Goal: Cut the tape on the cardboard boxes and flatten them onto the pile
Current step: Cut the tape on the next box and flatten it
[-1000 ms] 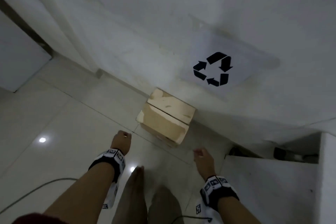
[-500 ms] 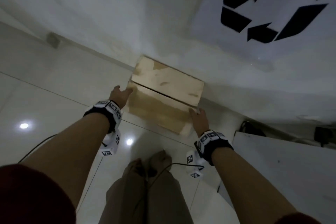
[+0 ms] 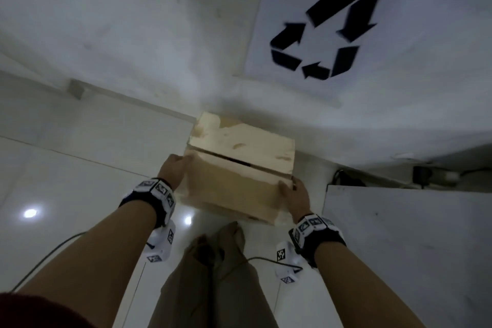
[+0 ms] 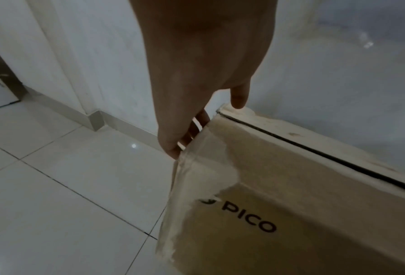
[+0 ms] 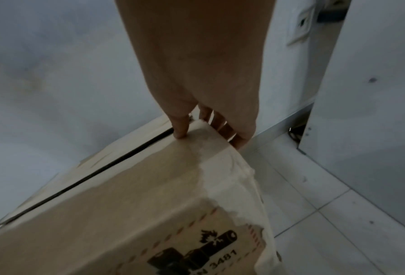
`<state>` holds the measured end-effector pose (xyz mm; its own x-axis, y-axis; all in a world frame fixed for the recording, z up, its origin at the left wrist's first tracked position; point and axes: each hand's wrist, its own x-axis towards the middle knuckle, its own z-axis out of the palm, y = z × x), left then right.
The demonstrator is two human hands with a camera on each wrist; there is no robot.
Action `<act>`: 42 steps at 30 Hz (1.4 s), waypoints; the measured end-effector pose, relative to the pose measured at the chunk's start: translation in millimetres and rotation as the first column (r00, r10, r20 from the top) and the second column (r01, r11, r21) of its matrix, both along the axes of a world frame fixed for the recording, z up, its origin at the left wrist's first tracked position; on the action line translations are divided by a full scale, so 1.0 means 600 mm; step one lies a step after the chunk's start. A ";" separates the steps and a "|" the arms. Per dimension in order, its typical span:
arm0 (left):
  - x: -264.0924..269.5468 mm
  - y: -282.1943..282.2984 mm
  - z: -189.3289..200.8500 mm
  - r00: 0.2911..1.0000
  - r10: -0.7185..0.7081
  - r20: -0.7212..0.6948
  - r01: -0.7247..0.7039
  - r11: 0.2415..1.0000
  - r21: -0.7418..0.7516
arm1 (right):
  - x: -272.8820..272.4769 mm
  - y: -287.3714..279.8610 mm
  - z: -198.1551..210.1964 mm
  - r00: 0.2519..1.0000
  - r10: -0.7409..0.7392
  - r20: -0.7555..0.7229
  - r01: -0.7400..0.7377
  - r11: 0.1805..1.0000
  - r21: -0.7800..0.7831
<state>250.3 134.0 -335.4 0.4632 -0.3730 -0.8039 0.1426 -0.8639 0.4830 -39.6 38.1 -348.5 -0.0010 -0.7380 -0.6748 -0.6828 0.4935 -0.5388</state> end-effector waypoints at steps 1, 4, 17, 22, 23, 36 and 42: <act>-0.011 0.009 0.034 1.000 -0.004 0.008 0.004 1.000 -0.002 | -0.016 0.012 0.035 1.000 -0.002 0.005 0.002 1.000 0.001; -0.041 0.035 0.130 1.000 -0.008 0.020 0.008 1.000 -0.017 | -0.065 0.045 0.147 0.999 -0.028 0.029 0.028 0.999 -0.022; -0.210 0.032 0.479 0.989 -0.071 0.127 0.117 0.908 -0.403 | -0.263 0.111 0.484 0.902 -0.241 0.357 0.325 0.925 -0.197; -0.321 -0.004 0.566 0.975 -0.098 0.201 0.196 0.807 -0.557 | -0.380 0.088 0.570 0.867 -0.238 0.437 0.385 0.877 -0.286; -0.324 -0.009 0.572 0.975 -0.093 0.204 0.196 0.797 -0.572 | -0.385 0.077 0.577 0.873 -0.222 0.433 0.369 0.882 -0.292; -0.727 -0.111 0.679 0.856 -0.296 0.424 0.510 0.623 -0.594 | -0.827 0.037 0.714 0.922 -0.205 0.329 0.344 0.825 -0.449; -0.887 -0.153 0.728 0.861 -0.433 0.266 0.500 0.631 -0.593 | -0.943 0.040 0.750 0.723 -0.349 0.597 0.613 0.723 -0.320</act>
<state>-281.7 42.1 101.5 0.1407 -0.9535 -0.2664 -0.2660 -0.2956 0.9175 -605.2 62.3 101.5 -0.2373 -0.9358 -0.2607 -0.0192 0.2729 -0.9619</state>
